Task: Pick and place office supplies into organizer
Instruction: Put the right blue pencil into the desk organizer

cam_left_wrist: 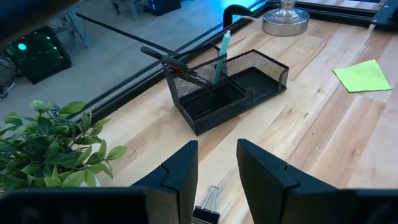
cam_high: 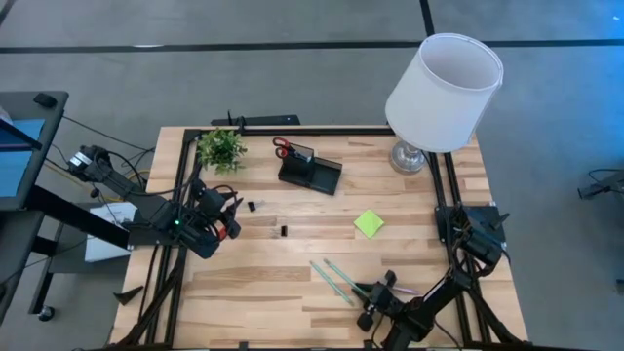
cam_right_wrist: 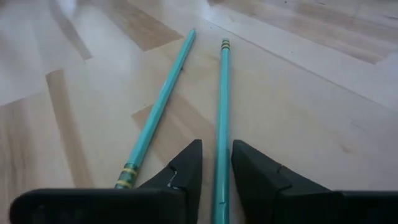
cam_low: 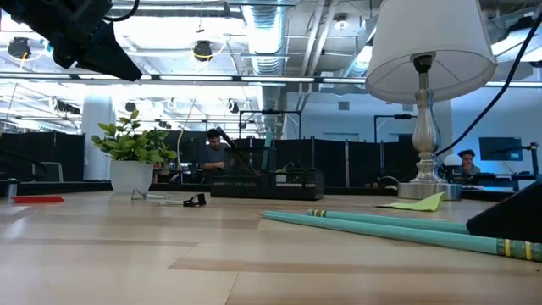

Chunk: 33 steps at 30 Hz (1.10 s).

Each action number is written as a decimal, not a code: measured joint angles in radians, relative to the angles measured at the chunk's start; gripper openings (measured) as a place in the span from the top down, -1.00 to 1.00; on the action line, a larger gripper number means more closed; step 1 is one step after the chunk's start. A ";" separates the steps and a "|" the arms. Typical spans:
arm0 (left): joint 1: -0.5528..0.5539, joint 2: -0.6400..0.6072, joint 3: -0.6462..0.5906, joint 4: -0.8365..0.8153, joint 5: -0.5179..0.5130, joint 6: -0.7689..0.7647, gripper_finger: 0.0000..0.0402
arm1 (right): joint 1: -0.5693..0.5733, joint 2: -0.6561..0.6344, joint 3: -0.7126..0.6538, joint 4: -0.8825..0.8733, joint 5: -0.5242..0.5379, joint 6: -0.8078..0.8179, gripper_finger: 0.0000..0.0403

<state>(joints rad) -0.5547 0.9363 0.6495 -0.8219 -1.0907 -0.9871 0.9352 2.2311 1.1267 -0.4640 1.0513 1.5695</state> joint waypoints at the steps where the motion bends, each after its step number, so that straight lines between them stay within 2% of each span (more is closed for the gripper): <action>1: 0.000 0.000 0.000 0.000 0.005 0.000 0.45 | 0.000 0.000 0.000 -0.007 -0.004 0.006 0.63; 7: 0.000 0.000 0.000 0.000 0.013 0.000 0.45 | -0.002 0.000 0.000 -0.020 -0.002 0.005 0.93; 13: 0.000 0.000 0.000 0.000 0.013 0.000 0.45 | -0.002 0.000 0.000 -0.022 -0.002 0.013 0.88; 19: 0.000 0.000 0.000 0.004 0.013 0.000 0.45 | -0.004 0.005 -0.001 -0.019 0.034 0.032 0.95; 22: 0.000 0.000 0.000 0.004 0.067 0.007 0.45 | -0.005 0.005 -0.001 -0.021 0.038 0.054 0.93; 27: 0.000 0.000 0.000 0.015 0.252 0.165 0.45 | -0.005 0.009 -0.002 -0.021 0.062 0.056 0.92; 30: 0.000 0.000 0.000 0.088 0.265 0.198 0.45 | -0.011 0.009 -0.003 -0.024 0.065 0.055 0.95; 33: 0.001 0.017 0.000 0.223 0.264 0.331 0.45 | -0.019 0.009 -0.004 -0.026 0.078 0.034 0.94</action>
<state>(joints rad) -0.5534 0.9530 0.6495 -0.5991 -0.8270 -0.6562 0.9166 2.2405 1.1227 -0.4903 1.1292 1.6035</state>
